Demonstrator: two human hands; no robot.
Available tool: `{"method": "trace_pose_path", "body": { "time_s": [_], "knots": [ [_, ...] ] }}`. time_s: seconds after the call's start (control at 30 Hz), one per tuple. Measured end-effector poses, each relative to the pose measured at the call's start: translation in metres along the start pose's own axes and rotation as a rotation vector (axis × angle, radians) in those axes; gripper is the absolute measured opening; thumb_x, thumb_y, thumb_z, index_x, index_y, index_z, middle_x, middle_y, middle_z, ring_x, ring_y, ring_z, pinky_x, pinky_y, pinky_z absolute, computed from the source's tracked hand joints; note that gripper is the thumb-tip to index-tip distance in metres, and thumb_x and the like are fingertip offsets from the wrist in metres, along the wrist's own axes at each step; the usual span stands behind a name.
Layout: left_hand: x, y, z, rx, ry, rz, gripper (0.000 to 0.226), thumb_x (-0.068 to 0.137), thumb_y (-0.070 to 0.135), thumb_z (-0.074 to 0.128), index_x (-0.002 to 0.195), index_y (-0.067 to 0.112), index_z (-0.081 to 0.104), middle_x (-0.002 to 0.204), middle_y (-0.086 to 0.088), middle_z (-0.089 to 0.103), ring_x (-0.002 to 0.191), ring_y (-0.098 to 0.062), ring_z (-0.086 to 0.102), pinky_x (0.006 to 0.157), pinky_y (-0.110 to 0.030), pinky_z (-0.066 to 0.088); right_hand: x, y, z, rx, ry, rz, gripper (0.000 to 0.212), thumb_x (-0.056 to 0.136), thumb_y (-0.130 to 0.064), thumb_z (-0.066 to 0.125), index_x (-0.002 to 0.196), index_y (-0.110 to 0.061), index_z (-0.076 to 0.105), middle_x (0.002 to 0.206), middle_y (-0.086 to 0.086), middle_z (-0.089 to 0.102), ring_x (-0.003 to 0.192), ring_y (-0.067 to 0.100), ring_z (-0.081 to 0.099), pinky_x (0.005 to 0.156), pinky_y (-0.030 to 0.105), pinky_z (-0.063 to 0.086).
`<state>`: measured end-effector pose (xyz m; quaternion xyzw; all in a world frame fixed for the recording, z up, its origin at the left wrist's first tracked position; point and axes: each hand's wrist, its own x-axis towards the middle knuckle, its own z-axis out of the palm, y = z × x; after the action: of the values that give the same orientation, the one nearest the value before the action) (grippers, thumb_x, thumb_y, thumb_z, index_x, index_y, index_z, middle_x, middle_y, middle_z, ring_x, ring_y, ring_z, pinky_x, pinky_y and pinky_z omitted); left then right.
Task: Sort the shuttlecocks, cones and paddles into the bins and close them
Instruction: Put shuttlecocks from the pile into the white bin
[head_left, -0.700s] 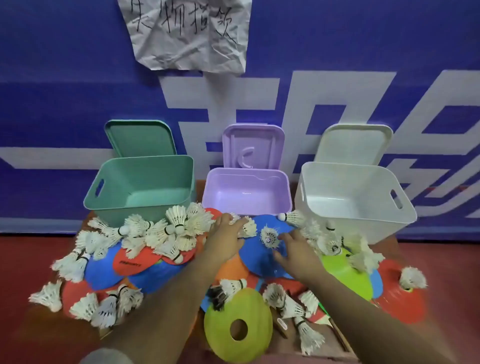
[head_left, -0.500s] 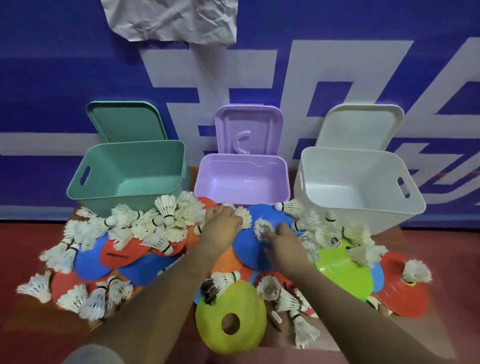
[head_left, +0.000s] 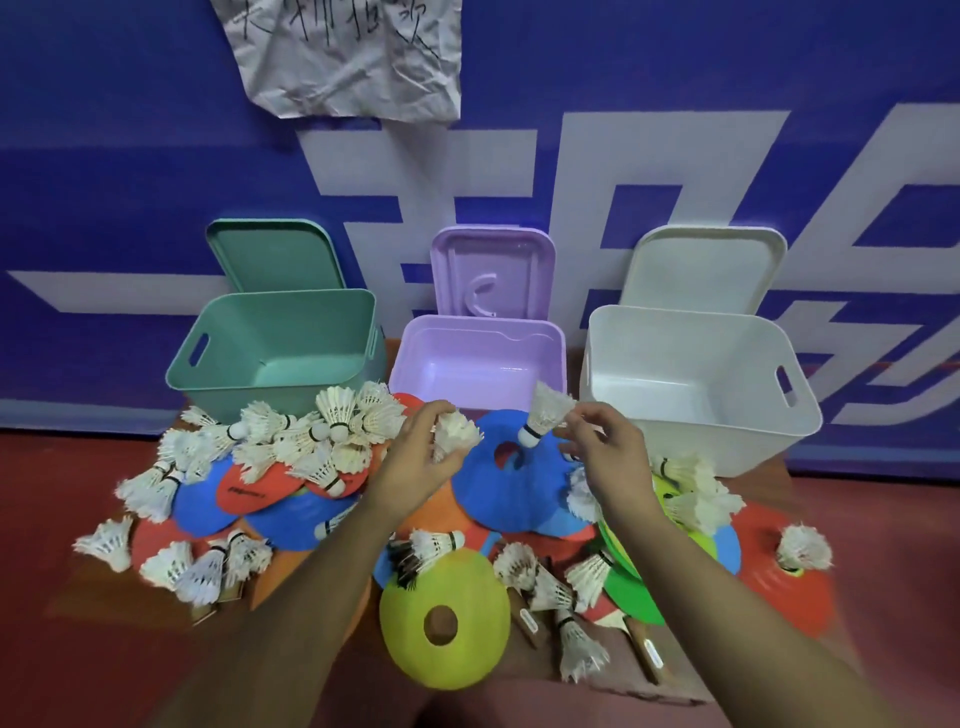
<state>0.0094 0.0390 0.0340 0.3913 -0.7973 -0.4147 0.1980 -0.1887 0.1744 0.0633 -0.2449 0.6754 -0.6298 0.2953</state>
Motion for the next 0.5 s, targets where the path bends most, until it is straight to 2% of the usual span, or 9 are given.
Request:
{"method": "trace_pose_path", "body": {
  "time_s": [0.07,0.13,0.17,0.23,0.27,0.33,0.37,0.43,0.5],
  "knots": [
    [-0.007,0.013,0.006,-0.125,-0.056,-0.048,0.065,0.085,0.021,0.072,0.137,0.034,0.035,0.121,0.023,0.045,0.100,0.011,0.054,0.081,-0.009,0.045,-0.002,-0.015,0.001,0.093,-0.012,0.021,0.010,0.095,-0.007,0.057,0.092,0.001,0.062,0.087,0.014,0.065,0.080,0.021,0.072,0.066,0.022,0.055],
    [-0.008,0.022,0.014,-0.207,-0.108,-0.072,0.072,0.085,0.017,0.073,0.143,0.027,0.032,0.128,0.018,0.045,0.103,0.014,0.052,0.081,-0.004,0.043,-0.004,-0.024,0.004,0.105,-0.044,0.022,0.009,0.095,-0.007,0.058,0.090,-0.002,0.063,0.085,0.011,0.064,0.082,0.021,0.072,0.071,0.026,0.057],
    [-0.006,0.024,0.017,-0.228,-0.127,-0.067,0.070,0.084,0.019,0.074,0.142,0.026,0.036,0.131,0.013,0.046,0.109,0.009,0.052,0.086,-0.006,0.044,-0.004,-0.026,0.006,0.071,-0.079,0.027,0.010,0.094,-0.006,0.058,0.086,-0.005,0.063,0.083,0.010,0.065,0.082,0.021,0.072,0.071,0.027,0.057],
    [-0.002,0.029,0.024,-0.259,-0.167,-0.033,0.062,0.079,0.030,0.076,0.134,0.030,0.047,0.132,0.006,0.050,0.117,-0.006,0.055,0.097,-0.022,0.047,-0.004,-0.025,0.008,-0.076,-0.181,0.064,0.017,0.092,-0.001,0.058,0.079,-0.010,0.063,0.077,0.006,0.064,0.075,0.019,0.067,0.070,0.028,0.055],
    [0.000,0.031,0.027,-0.274,-0.188,-0.031,0.060,0.075,0.035,0.077,0.130,0.033,0.050,0.130,0.004,0.053,0.117,-0.009,0.057,0.099,-0.030,0.048,-0.005,-0.021,0.008,-0.167,-0.247,0.071,0.018,0.090,-0.001,0.059,0.077,-0.012,0.064,0.075,0.004,0.064,0.070,0.017,0.062,0.067,0.027,0.051],
    [0.005,0.031,0.035,-0.335,-0.210,-0.049,0.059,0.072,0.033,0.079,0.125,0.032,0.052,0.126,0.003,0.060,0.117,-0.013,0.059,0.099,-0.034,0.049,-0.007,-0.015,0.006,-0.326,-0.344,0.025,0.011,0.089,-0.007,0.064,0.085,-0.016,0.067,0.083,0.000,0.064,0.069,0.012,0.057,0.066,0.020,0.045],
    [0.009,0.030,0.040,-0.366,-0.222,-0.055,0.059,0.073,0.027,0.080,0.124,0.029,0.051,0.125,0.003,0.062,0.118,-0.014,0.059,0.099,-0.034,0.048,-0.007,-0.012,0.002,-0.358,-0.347,-0.002,0.010,0.090,-0.012,0.065,0.095,-0.020,0.069,0.095,-0.004,0.065,0.073,0.009,0.059,0.069,0.017,0.045],
    [0.018,0.026,0.049,-0.411,-0.237,-0.063,0.058,0.077,0.011,0.080,0.124,0.025,0.049,0.126,0.002,0.061,0.121,-0.013,0.058,0.100,-0.032,0.047,-0.005,-0.005,-0.009,-0.314,-0.281,0.007,0.023,0.091,-0.019,0.066,0.113,-0.025,0.067,0.114,-0.008,0.062,0.080,0.003,0.060,0.070,0.011,0.047],
    [0.028,0.022,0.057,-0.421,-0.260,-0.070,0.059,0.078,0.002,0.077,0.124,0.025,0.047,0.126,0.002,0.060,0.120,-0.011,0.058,0.098,-0.027,0.047,0.002,0.005,-0.030,-0.343,-0.107,0.052,0.031,0.090,-0.024,0.067,0.120,-0.022,0.062,0.114,-0.002,0.059,0.087,0.008,0.062,0.074,0.017,0.051]
  ]
}}
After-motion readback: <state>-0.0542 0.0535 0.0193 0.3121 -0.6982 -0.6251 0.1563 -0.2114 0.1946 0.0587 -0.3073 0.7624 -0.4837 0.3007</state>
